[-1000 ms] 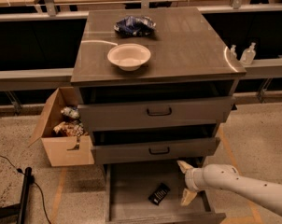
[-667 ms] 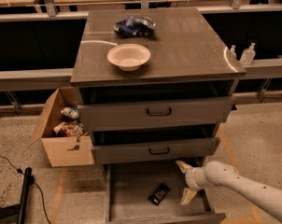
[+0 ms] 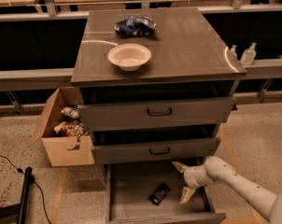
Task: Pick rxbar chocolate from bottom drawer and place on counter
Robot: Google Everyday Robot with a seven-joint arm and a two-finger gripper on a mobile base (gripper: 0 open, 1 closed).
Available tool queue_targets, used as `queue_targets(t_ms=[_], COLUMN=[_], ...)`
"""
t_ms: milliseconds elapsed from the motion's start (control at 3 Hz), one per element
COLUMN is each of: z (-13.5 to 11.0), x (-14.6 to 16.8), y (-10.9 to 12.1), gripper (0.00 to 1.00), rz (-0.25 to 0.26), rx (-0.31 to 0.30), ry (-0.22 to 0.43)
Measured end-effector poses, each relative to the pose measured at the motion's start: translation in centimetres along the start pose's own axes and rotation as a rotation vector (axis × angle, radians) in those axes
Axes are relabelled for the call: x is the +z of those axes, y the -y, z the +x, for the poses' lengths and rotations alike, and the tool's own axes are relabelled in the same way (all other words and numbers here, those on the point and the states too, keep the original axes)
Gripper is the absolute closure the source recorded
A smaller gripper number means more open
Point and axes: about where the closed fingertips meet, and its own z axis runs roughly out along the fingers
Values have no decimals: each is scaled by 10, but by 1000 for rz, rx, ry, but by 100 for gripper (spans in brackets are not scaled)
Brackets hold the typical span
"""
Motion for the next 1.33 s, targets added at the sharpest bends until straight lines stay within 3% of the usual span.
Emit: queue_targets(t_ms=[333,667,1333], z=[4,7,21], x=[16,21,54], y=[1,1,3], gripper=[0,0,0], rz=[-31,-33,-122], rx=[-30,-21,-56], ry=[3,16,95])
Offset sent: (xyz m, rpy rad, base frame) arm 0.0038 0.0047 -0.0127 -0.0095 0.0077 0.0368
